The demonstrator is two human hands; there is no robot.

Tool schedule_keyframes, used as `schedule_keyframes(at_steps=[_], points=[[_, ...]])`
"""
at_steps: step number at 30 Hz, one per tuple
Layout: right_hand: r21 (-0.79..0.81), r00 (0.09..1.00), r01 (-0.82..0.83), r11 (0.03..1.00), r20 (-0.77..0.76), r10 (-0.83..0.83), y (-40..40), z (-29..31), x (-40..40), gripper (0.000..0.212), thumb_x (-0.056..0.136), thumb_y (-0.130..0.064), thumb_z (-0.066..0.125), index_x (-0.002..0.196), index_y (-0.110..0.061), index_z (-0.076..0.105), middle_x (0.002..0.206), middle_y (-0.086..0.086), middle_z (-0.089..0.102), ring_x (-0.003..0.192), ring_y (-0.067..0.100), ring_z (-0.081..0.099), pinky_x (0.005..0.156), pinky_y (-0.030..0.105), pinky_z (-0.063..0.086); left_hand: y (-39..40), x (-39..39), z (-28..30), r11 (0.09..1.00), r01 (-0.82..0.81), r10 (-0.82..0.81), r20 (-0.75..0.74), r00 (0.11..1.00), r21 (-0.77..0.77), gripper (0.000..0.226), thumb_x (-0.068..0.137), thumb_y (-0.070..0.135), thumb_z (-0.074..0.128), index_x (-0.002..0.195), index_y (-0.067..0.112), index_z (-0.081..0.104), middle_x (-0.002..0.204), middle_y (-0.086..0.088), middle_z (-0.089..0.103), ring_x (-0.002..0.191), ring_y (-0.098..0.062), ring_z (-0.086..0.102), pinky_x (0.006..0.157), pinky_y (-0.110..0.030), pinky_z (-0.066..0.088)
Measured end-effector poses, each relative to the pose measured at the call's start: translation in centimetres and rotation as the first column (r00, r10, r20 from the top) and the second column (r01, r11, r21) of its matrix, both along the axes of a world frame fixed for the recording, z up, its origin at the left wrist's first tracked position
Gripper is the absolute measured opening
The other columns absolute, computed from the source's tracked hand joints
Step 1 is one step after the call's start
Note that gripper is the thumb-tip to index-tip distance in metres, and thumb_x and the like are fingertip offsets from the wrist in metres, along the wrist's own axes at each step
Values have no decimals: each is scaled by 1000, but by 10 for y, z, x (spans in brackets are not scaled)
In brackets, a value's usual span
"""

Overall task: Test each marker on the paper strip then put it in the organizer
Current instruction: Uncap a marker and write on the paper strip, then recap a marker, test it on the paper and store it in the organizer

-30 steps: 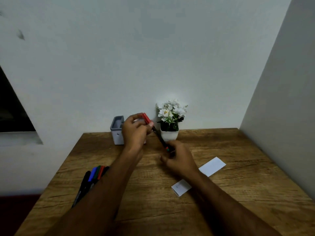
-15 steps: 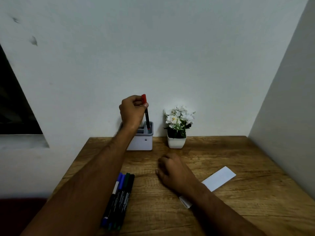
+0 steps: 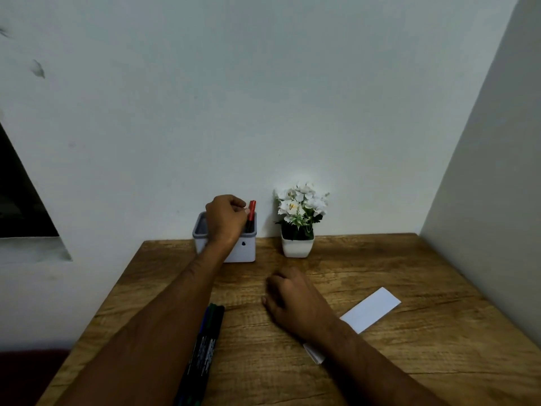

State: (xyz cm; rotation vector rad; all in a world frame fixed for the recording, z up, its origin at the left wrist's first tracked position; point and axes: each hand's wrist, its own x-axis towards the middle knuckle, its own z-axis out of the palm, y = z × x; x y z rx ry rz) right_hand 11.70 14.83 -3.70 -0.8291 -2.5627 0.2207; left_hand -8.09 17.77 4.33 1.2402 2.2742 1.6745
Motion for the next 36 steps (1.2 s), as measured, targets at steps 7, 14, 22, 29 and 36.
schedule_keyframes(at_steps=[7, 14, 22, 29, 36], points=[[-27, 1000, 6, 1000, -2, -6, -9, 3, 0, 25, 99, -34, 57, 111, -14, 66, 116, 4, 62, 109, 19, 51, 84, 27, 39, -23, 5, 2, 999, -29, 30, -31, 999, 32, 15, 83, 8, 74, 97, 8, 78, 94, -4, 76, 89, -16, 70, 77, -24, 55], [-17, 999, -24, 1000, -41, 24, -29, 12, -5, 40, 97, -32, 60, 132, -12, 64, 126, 5, 63, 117, 19, 49, 96, 33, 48, -73, 11, -5, 991, -49, 36, -104, 994, -125, 11, 82, 9, 74, 92, 11, 78, 97, -4, 75, 92, -18, 69, 77, -26, 53], [-56, 996, -37, 998, -80, 32, -56, 16, -1, 39, 98, -27, 60, 134, -12, 63, 127, 6, 65, 120, 18, 51, 98, 30, 43, -121, 28, -24, 741, -102, -190, -353, 916, -664, 21, 74, 27, 82, 85, 13, 69, 87, -5, 68, 83, -20, 65, 58, -27, 46], [-83, 997, -18, 996, -72, 12, -66, 18, 7, 42, 98, -30, 60, 137, -13, 62, 129, 5, 65, 124, 18, 51, 102, 29, 40, -130, 45, -35, 676, -138, -247, -400, 883, -724, 22, 75, 24, 80, 90, 16, 67, 95, -5, 66, 89, -21, 65, 72, -32, 58], [-135, 995, 8, 991, -94, -21, -69, 20, 13, 41, 98, -28, 62, 137, -15, 63, 131, 2, 67, 125, 16, 54, 104, 26, 40, -131, 62, -31, 670, -156, -278, -440, 854, -726, 22, 80, 23, 75, 75, 19, 54, 89, -4, 62, 85, -19, 62, 69, -30, 54]])
